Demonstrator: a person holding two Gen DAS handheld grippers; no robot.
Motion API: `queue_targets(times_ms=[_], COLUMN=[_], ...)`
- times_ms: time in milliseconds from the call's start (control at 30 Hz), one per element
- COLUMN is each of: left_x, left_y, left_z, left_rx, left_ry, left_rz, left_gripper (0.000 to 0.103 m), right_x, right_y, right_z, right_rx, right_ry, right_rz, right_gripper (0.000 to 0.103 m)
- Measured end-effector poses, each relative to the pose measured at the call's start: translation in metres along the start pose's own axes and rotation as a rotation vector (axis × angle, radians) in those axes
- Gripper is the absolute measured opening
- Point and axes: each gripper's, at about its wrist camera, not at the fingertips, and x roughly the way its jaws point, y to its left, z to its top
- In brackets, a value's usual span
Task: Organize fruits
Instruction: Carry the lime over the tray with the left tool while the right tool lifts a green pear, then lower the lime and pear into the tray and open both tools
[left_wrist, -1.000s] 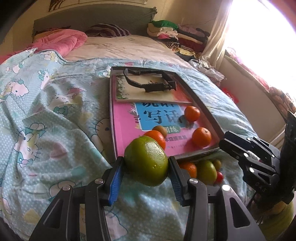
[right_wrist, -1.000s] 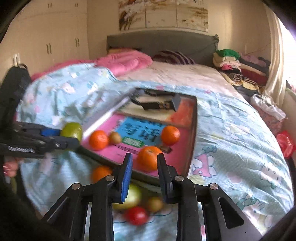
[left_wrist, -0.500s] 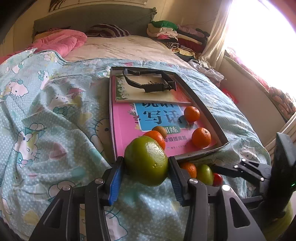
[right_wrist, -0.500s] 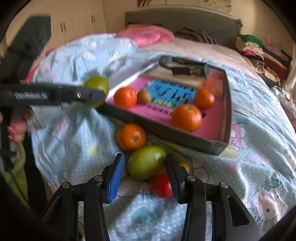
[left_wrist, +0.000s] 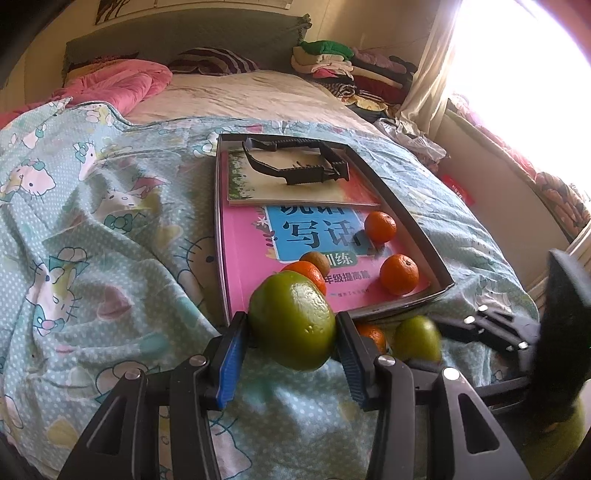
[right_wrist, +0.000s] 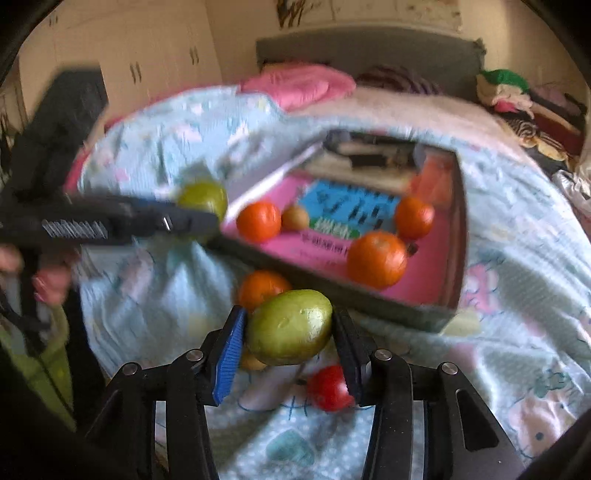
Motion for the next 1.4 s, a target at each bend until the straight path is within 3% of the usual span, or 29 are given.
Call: queue_targets(times_ms=[267,533,800,1400], left_x=[0.0,0.022,0.049,0.061], left_y=[-0.022,-0.061,-0.074,-0.071], left_z=[0.008,0.025,0.031,0.028], left_rx=[0.038,0.11,0.158,0.156], left_ry=[-0.004,0.02,0.086,0.102], left_rz=[-0.035,-0.063,-0.055,-0.04], left_gripper=[0.048,0.048,0.048,0.048], right_x=[-0.016,-0.012,-0.002,0.012], right_y=[-0.031,-0.048,-0.054,-0.057], right_z=[0.019,0.024,0.026,0.02], right_rx=[0.074,0.045,-0.004,-0.027], right_ry=[-0.073,-0.065,-0.048,-0.052], right_rz=[-0.104,-0.183,-0.191,-0.187], right_gripper=[0.048,0.048,0.049,0.049])
